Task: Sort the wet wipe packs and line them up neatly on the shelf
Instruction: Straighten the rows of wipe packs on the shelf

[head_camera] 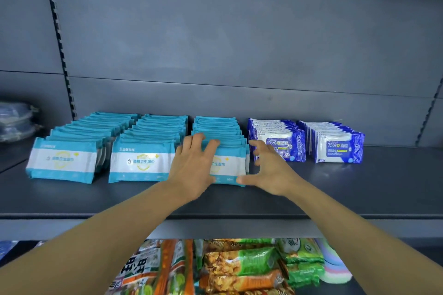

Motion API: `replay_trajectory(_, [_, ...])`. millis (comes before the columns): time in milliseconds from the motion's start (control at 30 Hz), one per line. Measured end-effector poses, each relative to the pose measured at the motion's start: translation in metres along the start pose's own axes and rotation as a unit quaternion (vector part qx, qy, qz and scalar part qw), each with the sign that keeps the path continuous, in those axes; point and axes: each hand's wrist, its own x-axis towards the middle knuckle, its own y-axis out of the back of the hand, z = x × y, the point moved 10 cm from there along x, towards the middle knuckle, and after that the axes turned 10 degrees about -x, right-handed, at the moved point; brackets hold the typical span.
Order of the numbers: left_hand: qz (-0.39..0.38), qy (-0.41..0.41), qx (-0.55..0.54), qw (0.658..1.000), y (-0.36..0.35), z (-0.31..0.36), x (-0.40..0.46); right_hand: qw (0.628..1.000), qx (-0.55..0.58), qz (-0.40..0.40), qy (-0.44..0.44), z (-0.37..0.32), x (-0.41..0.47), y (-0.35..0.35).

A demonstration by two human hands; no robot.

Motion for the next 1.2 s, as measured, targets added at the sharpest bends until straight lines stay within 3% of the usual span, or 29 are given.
replay_trajectory(233, [-0.027, 0.030, 0.003, 0.999, -0.006, -0.014, 0.003, 0.998, -0.022, 0.054, 0.010, -0.012, 0.008, -0.004])
replay_trajectory(400, [0.008, 0.070, -0.053, 0.996, -0.011, -0.024, 0.005, 0.995, -0.047, 0.092, -0.006, -0.009, 0.014, -0.001])
replay_trajectory(567, [0.022, 0.097, -0.143, 0.985, -0.016, -0.026, 0.004, 0.999, 0.023, 0.019, -0.027, -0.002, 0.018, -0.010])
replay_trajectory(667, [0.024, 0.112, -0.177, 0.978, -0.017, -0.031, 0.009, 0.999, -0.012, 0.037, -0.005, -0.008, 0.019, -0.008])
replay_trajectory(767, [0.043, 0.100, -0.170, 0.979, -0.014, -0.032, 0.011, 0.997, -0.041, 0.059, 0.006, -0.006, 0.019, -0.009])
replay_trajectory(933, [0.040, 0.088, -0.115, 0.989, -0.013, -0.024, 0.007, 0.992, -0.122, 0.015, 0.022, 0.000, 0.023, -0.017])
replay_trajectory(1100, [0.016, 0.100, -0.053, 0.993, -0.015, -0.017, 0.013, 0.993, -0.109, -0.021, 0.036, 0.001, 0.024, -0.025])
replay_trajectory(1200, [0.009, 0.154, -0.085, 0.984, -0.017, -0.022, 0.006, 0.998, -0.067, 0.016, 0.009, 0.011, 0.024, -0.011])
